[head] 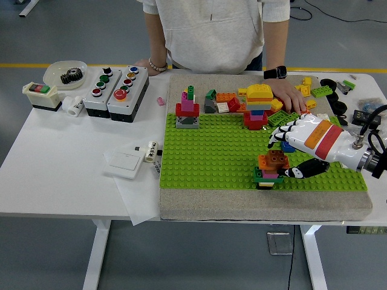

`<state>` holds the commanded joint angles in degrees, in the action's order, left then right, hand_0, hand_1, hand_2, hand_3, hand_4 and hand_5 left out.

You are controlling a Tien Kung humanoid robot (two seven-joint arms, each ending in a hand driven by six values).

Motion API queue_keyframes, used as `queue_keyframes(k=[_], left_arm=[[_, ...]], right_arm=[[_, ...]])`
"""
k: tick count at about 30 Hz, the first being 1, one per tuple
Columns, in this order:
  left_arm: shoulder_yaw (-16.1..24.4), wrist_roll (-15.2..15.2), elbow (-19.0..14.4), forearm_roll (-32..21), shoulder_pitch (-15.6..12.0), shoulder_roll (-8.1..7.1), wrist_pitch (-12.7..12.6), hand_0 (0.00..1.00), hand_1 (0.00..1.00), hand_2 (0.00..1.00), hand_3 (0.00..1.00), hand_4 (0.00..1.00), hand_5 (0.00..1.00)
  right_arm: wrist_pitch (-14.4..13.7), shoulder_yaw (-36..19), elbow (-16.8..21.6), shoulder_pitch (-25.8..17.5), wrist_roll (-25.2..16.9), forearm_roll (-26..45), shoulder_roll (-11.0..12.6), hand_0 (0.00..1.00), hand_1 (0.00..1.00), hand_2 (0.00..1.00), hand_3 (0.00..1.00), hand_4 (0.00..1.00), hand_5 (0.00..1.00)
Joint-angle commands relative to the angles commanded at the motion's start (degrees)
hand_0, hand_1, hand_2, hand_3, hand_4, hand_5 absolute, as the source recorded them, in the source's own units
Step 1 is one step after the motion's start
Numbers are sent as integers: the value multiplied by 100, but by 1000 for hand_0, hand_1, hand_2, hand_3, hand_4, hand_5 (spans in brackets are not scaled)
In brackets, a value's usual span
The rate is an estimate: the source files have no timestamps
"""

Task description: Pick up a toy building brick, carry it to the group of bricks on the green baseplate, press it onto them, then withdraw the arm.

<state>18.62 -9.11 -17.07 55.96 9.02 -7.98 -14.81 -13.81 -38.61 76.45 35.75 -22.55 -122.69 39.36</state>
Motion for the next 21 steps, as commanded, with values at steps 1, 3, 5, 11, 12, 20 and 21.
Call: queue_keyframes(k=[1,3,5,11,12,20,21], left_arm=[[0,0,0,0,1,0,0,676,601,737,653,753,645],[-2,-1,-1,0,4,-1,2,676,601,737,653,753,645],[-8,2,-1,-7,6,-4,3,674,599,737,652,752,644],[-19,9,0,-26,6,-4,1,673,598,737,652,753,645],[-24,12,0,-34,5,-4,-1,673,598,737,652,753,645],[-20,11,2,-19,2,1,-8,672,598,737,652,752,644],[-19,10,2,-16,2,3,-8,672,598,737,652,752,644]], right_arm=[[3,-2,0,0,0,0,0,341,542,717,685,867,449],[18,-8,1,0,2,-3,1,341,542,717,685,867,449],[41,-24,3,-7,10,-10,4,359,565,751,744,897,456],[94,-218,109,-135,14,60,56,434,604,793,855,980,509],[103,-318,173,-201,21,104,81,434,604,793,855,980,509],[92,-810,571,-486,64,256,160,419,599,802,880,993,516],[99,-892,652,-546,72,299,169,419,599,802,880,993,516]])
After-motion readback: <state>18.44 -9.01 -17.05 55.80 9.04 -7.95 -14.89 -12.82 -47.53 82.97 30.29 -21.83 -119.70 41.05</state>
